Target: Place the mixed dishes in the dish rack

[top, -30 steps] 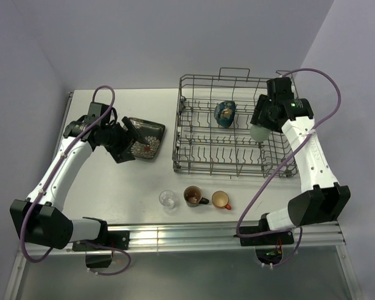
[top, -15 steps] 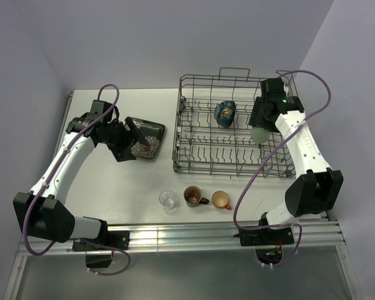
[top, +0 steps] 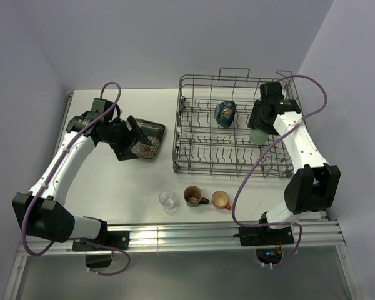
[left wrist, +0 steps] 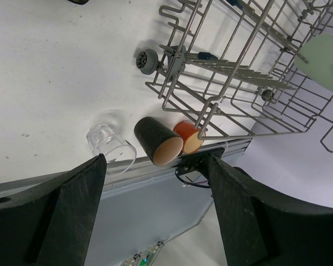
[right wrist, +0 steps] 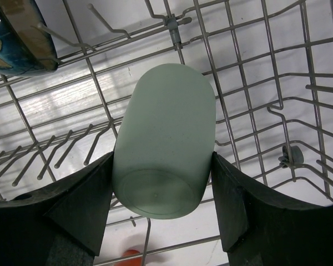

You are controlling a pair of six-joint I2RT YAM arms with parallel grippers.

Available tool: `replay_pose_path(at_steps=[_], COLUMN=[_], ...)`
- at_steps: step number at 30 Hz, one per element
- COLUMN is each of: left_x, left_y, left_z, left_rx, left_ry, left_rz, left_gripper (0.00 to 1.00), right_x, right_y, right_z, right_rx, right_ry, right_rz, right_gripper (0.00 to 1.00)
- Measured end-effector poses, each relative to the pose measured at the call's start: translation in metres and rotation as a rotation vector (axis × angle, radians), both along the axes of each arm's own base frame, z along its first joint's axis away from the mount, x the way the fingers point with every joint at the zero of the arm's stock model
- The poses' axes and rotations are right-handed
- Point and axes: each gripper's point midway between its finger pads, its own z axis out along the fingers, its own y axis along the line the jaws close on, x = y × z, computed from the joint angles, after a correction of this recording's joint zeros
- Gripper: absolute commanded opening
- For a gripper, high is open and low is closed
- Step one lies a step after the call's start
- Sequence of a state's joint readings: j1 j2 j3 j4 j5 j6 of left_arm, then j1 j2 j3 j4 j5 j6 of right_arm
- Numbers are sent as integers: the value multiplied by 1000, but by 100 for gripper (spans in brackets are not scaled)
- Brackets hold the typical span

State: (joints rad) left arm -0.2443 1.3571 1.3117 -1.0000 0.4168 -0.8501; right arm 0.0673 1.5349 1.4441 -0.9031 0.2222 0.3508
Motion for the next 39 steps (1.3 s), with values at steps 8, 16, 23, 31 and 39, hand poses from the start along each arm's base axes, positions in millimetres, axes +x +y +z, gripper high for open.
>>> replay_pose_path(at_steps=[8,16,23,31,39], left_x=[-6,-21,-46,-65,-69], left_y=[-26,-78,-110,-124,-124], left_z=[2,13,-6,-21,-22], left_rx=[1,6,44,98,124], left_ry=[14,-13,39,57,49], left_rz=[-88,-280,-422,-505,-520], left_gripper=[81,80,80,80,80], right_x=[0,-7,-8,-15,-19], right_y=[-1,-4,-1,0,4], right_z=[-6,-20,-17,12,12], right_rx=[4,12,25,35,21], right_ry=[6,38,32,-56,-55], right_rz=[-2,-15,-7,-2,22], right_gripper=[20,100,100,100,100])
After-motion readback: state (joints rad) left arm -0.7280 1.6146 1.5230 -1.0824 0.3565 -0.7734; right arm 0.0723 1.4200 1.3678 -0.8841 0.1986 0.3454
